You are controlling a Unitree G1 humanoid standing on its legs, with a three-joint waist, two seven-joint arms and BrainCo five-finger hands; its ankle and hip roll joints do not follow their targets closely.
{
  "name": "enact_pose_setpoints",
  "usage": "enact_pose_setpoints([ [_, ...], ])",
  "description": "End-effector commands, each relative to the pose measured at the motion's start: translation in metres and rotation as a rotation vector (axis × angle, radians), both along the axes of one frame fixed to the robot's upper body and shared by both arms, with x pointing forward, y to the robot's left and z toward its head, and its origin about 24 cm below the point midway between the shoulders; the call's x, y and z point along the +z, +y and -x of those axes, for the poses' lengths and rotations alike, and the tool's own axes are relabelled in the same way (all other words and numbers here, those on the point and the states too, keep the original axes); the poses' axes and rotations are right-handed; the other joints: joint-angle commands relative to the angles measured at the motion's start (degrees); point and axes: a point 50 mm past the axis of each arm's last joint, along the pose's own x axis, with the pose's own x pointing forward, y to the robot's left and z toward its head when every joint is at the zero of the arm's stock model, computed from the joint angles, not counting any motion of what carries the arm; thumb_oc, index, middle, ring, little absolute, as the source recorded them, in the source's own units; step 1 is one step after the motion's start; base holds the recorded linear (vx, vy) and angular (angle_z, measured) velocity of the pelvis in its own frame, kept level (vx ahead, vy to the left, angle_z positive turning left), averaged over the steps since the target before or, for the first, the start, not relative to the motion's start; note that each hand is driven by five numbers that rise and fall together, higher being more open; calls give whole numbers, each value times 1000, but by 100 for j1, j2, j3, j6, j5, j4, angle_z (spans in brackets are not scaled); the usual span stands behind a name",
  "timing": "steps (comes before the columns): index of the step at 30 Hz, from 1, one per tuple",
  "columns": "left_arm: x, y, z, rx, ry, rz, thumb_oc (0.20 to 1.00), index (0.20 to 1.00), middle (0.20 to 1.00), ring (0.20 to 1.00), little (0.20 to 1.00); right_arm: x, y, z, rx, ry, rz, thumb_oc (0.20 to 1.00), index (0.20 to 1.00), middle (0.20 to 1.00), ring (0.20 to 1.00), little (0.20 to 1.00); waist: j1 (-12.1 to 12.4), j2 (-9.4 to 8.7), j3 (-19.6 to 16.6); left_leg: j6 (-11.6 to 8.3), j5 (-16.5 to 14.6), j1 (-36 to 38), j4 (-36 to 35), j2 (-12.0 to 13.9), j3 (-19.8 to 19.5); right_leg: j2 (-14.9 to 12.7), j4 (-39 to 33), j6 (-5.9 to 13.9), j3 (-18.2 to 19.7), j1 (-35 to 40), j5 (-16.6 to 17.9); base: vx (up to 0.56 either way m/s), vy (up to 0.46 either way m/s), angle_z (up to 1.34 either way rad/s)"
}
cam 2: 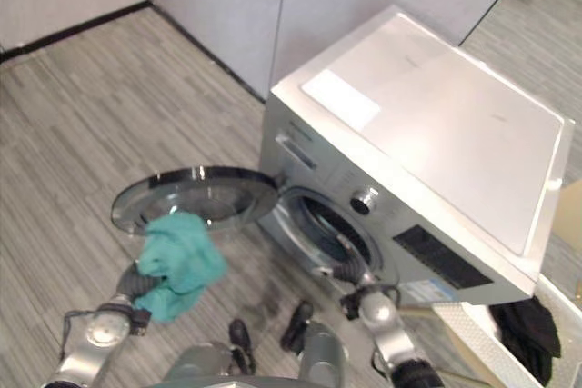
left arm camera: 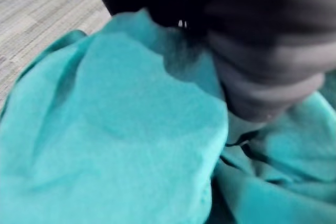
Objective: Grab the laundry basket,head to the washer,open it,put in the laundry and shut it.
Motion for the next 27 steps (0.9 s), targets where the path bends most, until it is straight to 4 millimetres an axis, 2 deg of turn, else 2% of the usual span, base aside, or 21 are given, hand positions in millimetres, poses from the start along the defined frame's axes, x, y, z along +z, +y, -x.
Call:
enact_pose_setpoints([
  [1, 26, -9, -25, -93, -155, -12, 200, 200, 200, 200, 200, 11, -25, -5, -14, -54, 79, 1000, 1000, 1000, 1000, 1000, -73, -207, -117, -690, 70, -84, 593, 983, -47, -3, -1245, 211, 230, 1133, 24, 176, -220, 9],
  [2, 23, -12, -23, -95, -144, -4, 200, 200, 200, 200, 200, 13, -28, -3, -15, -56, 84, 1000, 1000, 1000, 1000, 1000, -87, -190, -97, -749, 149, -142, 1042, 1162, -154, 128, -1343, 92, 382, 1260, -10, 110, -107, 0],
  [3, 23, -12, -23, -95, -144, -3, 200, 200, 200, 200, 200, 13, -28, -3, -15, -56, 85, 1000, 1000, 1000, 1000, 1000, -81, -180, -91, -760, 138, -148, 1073, 1182, -157, 143, -1349, 83, 385, 1267, -11, 93, -52, -30],
  [4, 22, -14, -22, -92, -144, 5, 200, 200, 200, 200, 200, 14, -29, -4, -10, -57, 91, 1000, 1000, 1000, 1000, 1000, -57, -149, -70, -783, 210, -213, 1189, 1162, -400, 211, -1381, 43, 489, 1304, -43, 41, 26, -72],
  [5, 21, -17, -22, -92, -141, 15, 200, 200, 200, 200, 200, 14, -28, -5, -4, -58, 92, 1000, 1000, 1000, 1000, 1000, -19, -130, -55, -789, 245, -288, 1169, 1080, -748, 254, -1399, 25, 619, 1331, -73, -12, 61, -69],
  [6, 20, -20, -23, -91, -142, 26, 200, 200, 200, 200, 200, 15, -29, -6, -3, -62, 92, 1000, 1000, 1000, 1000, 1000, 8, -150, -34, -716, 314, -397, 1031, 941, -1005, 225, -1434, 6, 693, 1285, 25, -11, 98, -57],
  [7, 19, -23, -24, -91, -144, 34, 200, 200, 200, 200, 200, 16, -29, -6, -3, -65, 91, 1000, 1000, 1000, 1000, 1000, 31, -157, -29, -716, 227, -449, 874, 799, -1320, 222, -1457, 35, 838, 1279, 40, -1, 113, -84],
  [8, 19, -24, -24, -90, -145, 39, 200, 200, 200, 200, 200, 16, -30, -7, -8, -68, 91, 1000, 1000, 1000, 1000, 1000, 46, -158, -24, -738, 203, -499, 713, 687, -1593, 232, -1492, 76, 985, 1283, 58, 74, 139, -100],
  [10, 19, -28, -28, -92, -150, 44, 200, 200, 200, 200, 200, 18, -33, -9, -26, -79, 93, 1000, 1000, 1000, 1000, 1000, 92, -127, 8, -829, 443, -731, 365, 446, -2140, 260, -1510, 130, 1228, 1252, 142, 73, 167, -87],
  [11, 19, -29, -28, -92, -156, 52, 200, 200, 200, 200, 200, 17, -31, -10, -21, -76, 89, 1000, 1000, 1000, 1000, 1000, 103, -94, 20, -839, 388, -630, 154, 384, -2343, 299, -1425, 164, 1398, 1217, 107, 59, 185, -112],
  [13, 18, -31, -30, -107, -149, 44, 200, 200, 200, 200, 200, 14, -32, -7, -26, -59, 89, 1000, 1000, 1000, 1000, 1000, 4, -64, -23, -805, 434, -549, -11, 379, -2339, 259, -1368, 238, 1506, 1138, 101, 35, 224, -114],
  [15, 19, -30, -30, -115, -150, 30, 200, 200, 200, 200, 200, 14, -30, -8, -22, -57, 84, 1000, 1000, 1000, 1000, 1000, -54, -48, -33, -686, 406, -469, -62, 331, -2164, 182, -1237, 322, 1751, 977, 157, 23, 292, -21],
  [19, 24, -19, -33, -104, -164, -11, 200, 200, 200, 200, 200, 12, -22, -12, -2, -47, 77, 1000, 1000, 1000, 1000, 1000, -43, -72, 78, -522, 326, -277, -156, 370, -1579, 48, -880, 512, 1934, 572, 336, -38, 197, -107],
  [21, 26, -13, -33, -92, -168, -30, 200, 200, 200, 200, 200, 9, -18, -11, 9, -37, 73, 1000, 1000, 1000, 1000, 1000, -21, -94, 149, -468, 252, -144, -182, 393, -1256, -91, -752, 609, 1700, 430, 461, -65, 112, -136],
  [23, 29, -9, -34, -67, -183, -31, 200, 200, 200, 200, 200, 11, -15, -14, 23, -44, 73, 1000, 1000, 1000, 1000, 1000, 39, -117, 216, -452, 155, 41, -202, 461, -879, -348, -845, 630, 1085, 406, 598, -25, 19, -137],
  [24, 29, -9, -34, -67, -183, -31, 200, 200, 200, 200, 200, 11, -15, -14, 23, -44, 73, 1000, 1000, 1000, 1000, 1000, 40, -116, 220, -452, 155, 46, -204, 462, -878, -347, -849, 630, 1085, 412, 601, -5, -38, -99],
  [26, 29, -9, -35, -60, -188, -28, 200, 200, 200, 200, 200, 12, -15, -15, 23, -47, 75, 1000, 1000, 1000, 1000, 1000, 33, -122, 212, -473, 156, 149, -308, 497, -697, -387, -1094, 610, 823, 398, 717, 66, -63, -79],
  [27, 29, -10, -35, -54, -190, -23, 200, 200, 200, 200, 200, 12, -16, -15, 16, -47, 76, 1000, 1000, 1000, 1000, 1000, 19, -69, 211, -519, 20, 268, -352, 555, -701, -363, -1161, 679, 804, 358, 696, 145, -106, -67],
])
